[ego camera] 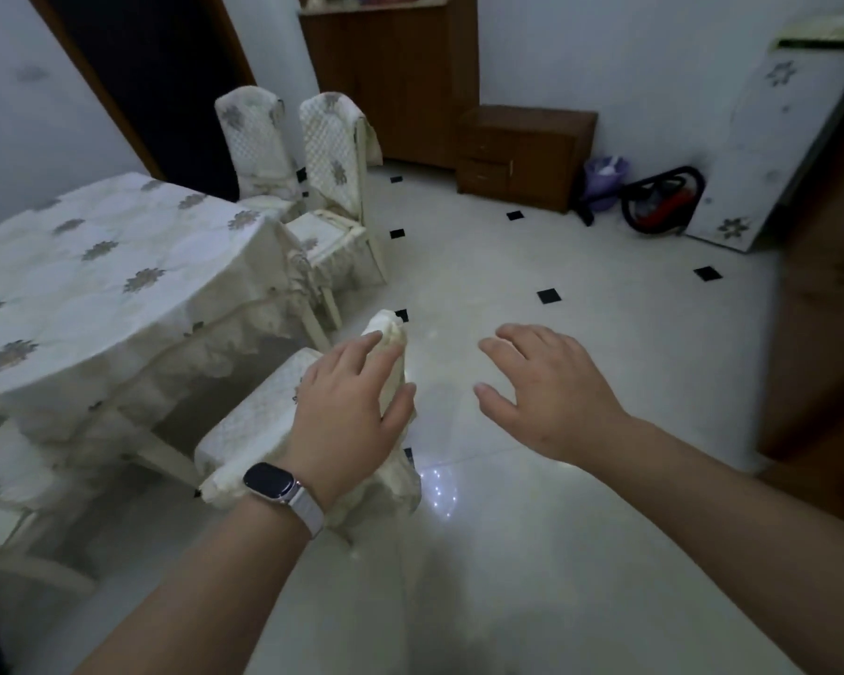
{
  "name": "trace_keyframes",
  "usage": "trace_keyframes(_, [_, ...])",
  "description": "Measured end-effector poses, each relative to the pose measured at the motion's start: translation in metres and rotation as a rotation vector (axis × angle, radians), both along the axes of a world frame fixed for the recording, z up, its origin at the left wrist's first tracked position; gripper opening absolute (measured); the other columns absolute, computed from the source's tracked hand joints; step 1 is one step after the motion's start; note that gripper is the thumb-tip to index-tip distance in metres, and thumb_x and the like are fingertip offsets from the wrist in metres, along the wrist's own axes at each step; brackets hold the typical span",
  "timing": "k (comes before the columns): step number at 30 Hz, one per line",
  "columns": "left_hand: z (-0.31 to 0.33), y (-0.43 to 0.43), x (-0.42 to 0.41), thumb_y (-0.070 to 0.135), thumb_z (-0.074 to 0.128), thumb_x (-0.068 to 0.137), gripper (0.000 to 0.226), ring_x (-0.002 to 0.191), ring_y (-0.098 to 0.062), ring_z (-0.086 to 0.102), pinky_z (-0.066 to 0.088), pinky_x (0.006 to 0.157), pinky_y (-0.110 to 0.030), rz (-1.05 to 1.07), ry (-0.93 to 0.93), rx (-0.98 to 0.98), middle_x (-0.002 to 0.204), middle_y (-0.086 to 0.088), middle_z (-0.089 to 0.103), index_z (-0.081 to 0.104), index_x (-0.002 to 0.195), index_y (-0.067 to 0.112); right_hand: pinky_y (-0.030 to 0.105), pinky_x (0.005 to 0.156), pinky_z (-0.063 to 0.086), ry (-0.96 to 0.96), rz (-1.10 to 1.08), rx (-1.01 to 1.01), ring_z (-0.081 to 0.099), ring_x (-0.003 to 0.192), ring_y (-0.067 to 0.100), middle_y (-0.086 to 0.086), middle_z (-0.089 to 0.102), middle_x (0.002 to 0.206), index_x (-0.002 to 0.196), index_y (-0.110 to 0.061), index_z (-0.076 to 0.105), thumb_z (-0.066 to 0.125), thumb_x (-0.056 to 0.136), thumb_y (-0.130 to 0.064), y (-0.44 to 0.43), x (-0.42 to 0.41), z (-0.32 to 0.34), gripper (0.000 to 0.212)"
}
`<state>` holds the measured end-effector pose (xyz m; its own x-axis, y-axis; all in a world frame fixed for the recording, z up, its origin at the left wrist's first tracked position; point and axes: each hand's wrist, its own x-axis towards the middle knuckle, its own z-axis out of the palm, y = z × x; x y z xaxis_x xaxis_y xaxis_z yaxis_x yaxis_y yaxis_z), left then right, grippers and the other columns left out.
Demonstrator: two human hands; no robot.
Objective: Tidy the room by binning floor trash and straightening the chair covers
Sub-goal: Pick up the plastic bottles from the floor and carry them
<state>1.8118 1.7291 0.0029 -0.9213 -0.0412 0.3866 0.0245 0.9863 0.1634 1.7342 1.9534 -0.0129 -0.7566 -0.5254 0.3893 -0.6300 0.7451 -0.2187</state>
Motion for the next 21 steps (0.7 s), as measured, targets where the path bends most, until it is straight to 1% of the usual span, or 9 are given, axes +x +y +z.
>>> trace_keyframes(5, [-0.006, 0.014, -0.050, 0.047, 0.047, 0.091, 0.049, 0.122, -0.027, 0.054, 0.041, 0.100, -0.043, -0.068, -0.006, 0.026, 0.134, -0.005, 0.059, 0.061, 0.130, 0.019, 0.041, 0.088, 0.046, -0.011, -0.093, -0.044, 0.060, 0.106, 0.031, 0.010, 0.064, 0.116, 0.118, -0.011, 0.066, 0.043, 0.086, -0.048, 0.014, -0.036, -0.006, 0.053])
trace_keyframes(10, [-0.022, 0.019, -0.120, 0.045, 0.050, 0.090, 0.049, 0.121, -0.027, 0.054, 0.043, 0.098, -0.044, -0.149, 0.009, 0.084, 0.132, -0.006, 0.060, 0.060, 0.130, 0.019, 0.042, 0.091, 0.044, -0.059, -0.141, 0.041, 0.057, 0.111, 0.029, 0.008, 0.062, 0.122, 0.121, -0.014, 0.064, 0.039, 0.087, -0.051, 0.007, -0.088, -0.011, 0.056])
trace_keyframes(15, [-0.042, -0.002, -0.213, 0.044, 0.051, 0.089, 0.048, 0.118, -0.030, 0.057, 0.045, 0.097, -0.046, -0.212, 0.011, 0.057, 0.130, -0.007, 0.061, 0.061, 0.128, 0.018, 0.043, 0.093, 0.044, -0.042, -0.207, 0.102, 0.057, 0.113, 0.030, 0.009, 0.062, 0.122, 0.120, -0.014, 0.064, 0.040, 0.088, -0.049, 0.003, -0.163, -0.017, 0.054])
trace_keyframes(21, [-0.046, -0.039, -0.310, 0.042, 0.053, 0.089, 0.046, 0.117, -0.033, 0.057, 0.045, 0.097, -0.045, -0.260, 0.010, 0.041, 0.130, -0.008, 0.061, 0.062, 0.128, 0.019, 0.043, 0.094, 0.044, -0.062, -0.245, 0.154, 0.056, 0.115, 0.029, 0.009, 0.061, 0.125, 0.121, -0.014, 0.064, 0.041, 0.088, -0.049, -0.019, -0.254, -0.010, 0.053])
